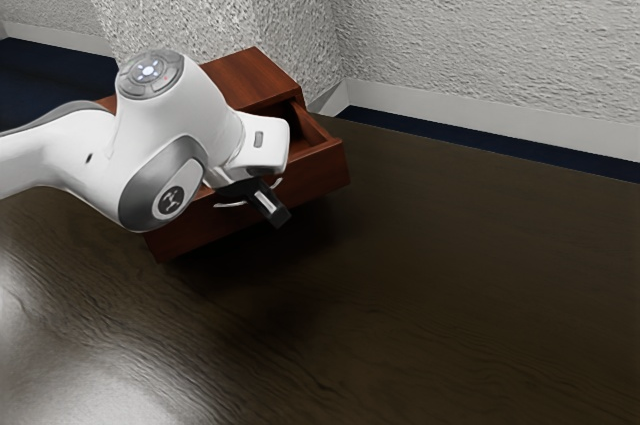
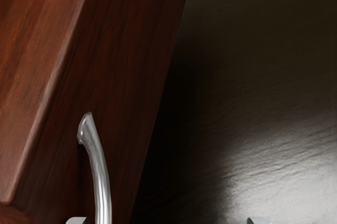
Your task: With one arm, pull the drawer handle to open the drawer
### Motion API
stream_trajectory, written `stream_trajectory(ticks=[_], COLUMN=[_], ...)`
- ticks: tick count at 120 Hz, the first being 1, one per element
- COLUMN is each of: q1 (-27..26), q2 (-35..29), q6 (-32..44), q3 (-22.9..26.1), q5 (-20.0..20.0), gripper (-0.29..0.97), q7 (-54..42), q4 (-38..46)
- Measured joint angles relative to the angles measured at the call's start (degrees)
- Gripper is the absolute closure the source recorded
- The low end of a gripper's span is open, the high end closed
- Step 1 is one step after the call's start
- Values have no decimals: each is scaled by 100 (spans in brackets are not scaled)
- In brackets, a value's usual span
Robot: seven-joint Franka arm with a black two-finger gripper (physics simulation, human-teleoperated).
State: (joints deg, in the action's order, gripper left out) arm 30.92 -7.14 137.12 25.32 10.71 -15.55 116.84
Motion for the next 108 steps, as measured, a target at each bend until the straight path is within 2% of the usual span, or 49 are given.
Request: stream_trajectory(ticks=[44, 59, 68, 78, 82, 89, 94, 100, 108], q1=[-5, -13, -36, -89, -279, -1361, -1838, -2143, -2305], q2=[-297, -321, -297, -211, -168, -181, -211, -279, -343], q6=[-6, -119, -715, -1704, -2179, -2930, -3394, -3883, -4404], q3=[17, 66, 88, 41, -179, -1554, -2210, -2580, -2754], q5=[110, 190, -115, -584, -727, -898, -973, -1003, -1009], gripper=[28, 18, 12, 8, 7, 6, 4, 3, 3], q7=[25, 193, 818, 1807, 2274, 3038, 3540, 4098, 4770], q4=[-105, -515, -1300, -2292, -2645, -2932, -3011, -3016, -2770])
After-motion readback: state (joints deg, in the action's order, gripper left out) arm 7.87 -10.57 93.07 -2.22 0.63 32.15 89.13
